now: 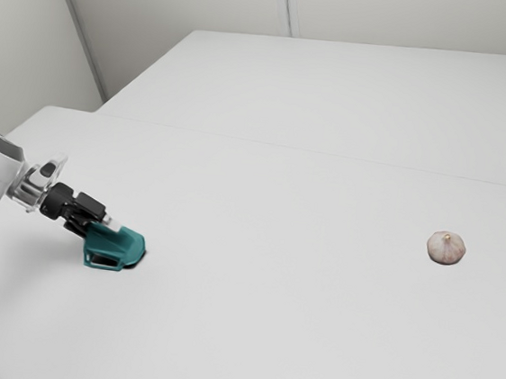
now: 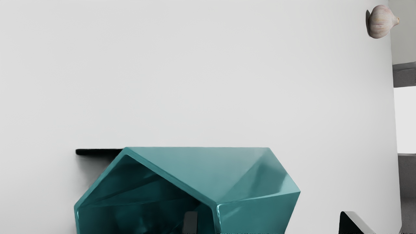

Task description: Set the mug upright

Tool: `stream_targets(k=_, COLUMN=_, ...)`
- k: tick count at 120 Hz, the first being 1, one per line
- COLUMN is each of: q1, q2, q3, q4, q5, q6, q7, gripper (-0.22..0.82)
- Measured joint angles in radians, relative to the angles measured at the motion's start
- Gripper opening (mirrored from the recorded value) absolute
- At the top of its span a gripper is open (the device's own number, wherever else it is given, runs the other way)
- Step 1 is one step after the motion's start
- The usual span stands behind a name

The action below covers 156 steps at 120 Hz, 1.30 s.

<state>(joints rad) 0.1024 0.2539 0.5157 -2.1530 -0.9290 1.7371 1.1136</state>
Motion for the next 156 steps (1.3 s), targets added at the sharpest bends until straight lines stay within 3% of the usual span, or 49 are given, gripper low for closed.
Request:
stream_targets(k=42, q1=-0.001, q2=-0.003, q3=0.000, q4=0.011, q5=-0.018, q6=-0.020, q7=0.018, gripper=0.02)
stream_targets(k=55, q1=-0.003, q2=-0.008, q3=0.000, q4=0.015, q5=-0.019, q6=-0.021, q7=0.022, gripper=-0.07)
stream_targets(k=75, q1=-0.012, q2=-0.026, q3=0.000, q4=0.020, q5=-0.022, q6=-0.016, q7=0.027, gripper=-0.13)
stream_targets(k=104, q1=-0.061, q2=-0.078, q3=-0.021, q4=0.050, q5=-0.032, q6=0.009, q7=0.030, gripper=-0.15)
stream_targets(k=119, q1=-0.093, q2=-0.110, q3=-0.091, q4=0.106, q5=-0.004, q6=0.045, q7=0.025, gripper=-0.16)
stream_targets(k=156, q1=-0.232, q2=-0.236, q3=-0.251, q4=0.130, q5=0.543, q6=0.260, q7=-0.096, gripper=-0.17)
